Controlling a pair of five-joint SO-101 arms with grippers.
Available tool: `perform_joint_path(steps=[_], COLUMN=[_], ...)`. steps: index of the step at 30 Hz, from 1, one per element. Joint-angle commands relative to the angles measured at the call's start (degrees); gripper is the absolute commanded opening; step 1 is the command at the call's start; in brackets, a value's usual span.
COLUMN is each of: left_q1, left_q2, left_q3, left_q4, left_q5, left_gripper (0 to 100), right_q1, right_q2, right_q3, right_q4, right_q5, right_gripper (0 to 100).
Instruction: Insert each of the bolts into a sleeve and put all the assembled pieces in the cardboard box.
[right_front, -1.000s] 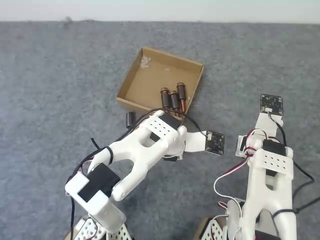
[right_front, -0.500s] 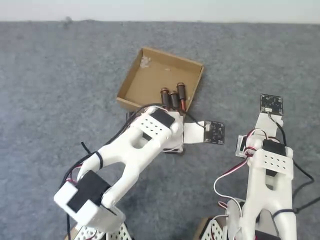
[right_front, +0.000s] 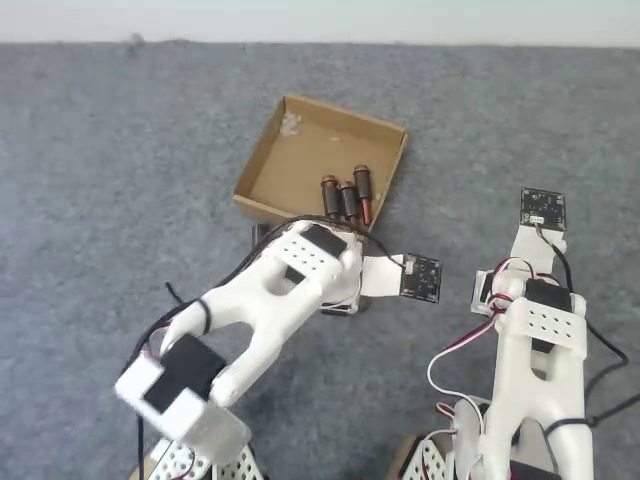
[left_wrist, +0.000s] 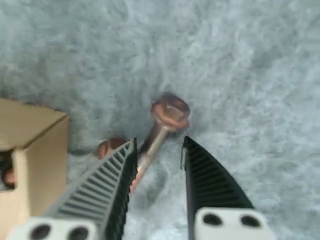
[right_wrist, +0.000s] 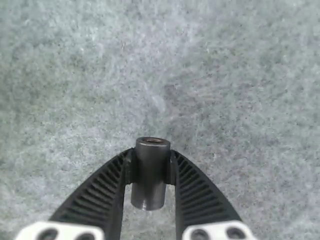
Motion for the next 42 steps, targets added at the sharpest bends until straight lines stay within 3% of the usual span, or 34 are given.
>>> perform_joint_path(steps=[1, 15, 19, 25, 29, 36, 42], left_q1=[-0.09, 3.16, 1.58, 1.67, 0.0, -6.68, -14.42], left_q2=[3.16, 6.95, 6.86, 6.86, 6.77, -2.2, -14.07], left_q3=[-8.13, -10.86, -13.05, -18.42, -18.51, -14.55, -4.53], left_q4=[4.13, 4.57, 4.92, 11.6, 11.52, 7.38, 0.53], left_q5=[-0.35, 4.4, 15.3, 36.04, 46.15, 51.87, 52.66], left_gripper=[14, 1, 1, 1, 1, 1, 1], right_q1=[-0.75, -0.75, -0.66, -0.75, -0.84, -3.38, -12.35], right_q2=[-1.54, -1.54, -1.54, -1.8, -2.07, -2.07, -2.15], right_q3=[-1.67, -1.67, -1.05, -1.05, -1.05, -0.7, 0.79], right_q4=[-1.36, -1.89, -3.03, -2.86, -2.95, -4.88, -9.63], right_q5=[1.05, 1.05, 0.79, 0.44, -5.98, -13.19, -13.27], right_gripper=[0.7, 0.7, 0.7, 0.7, 0.7, 0.7, 0.7])
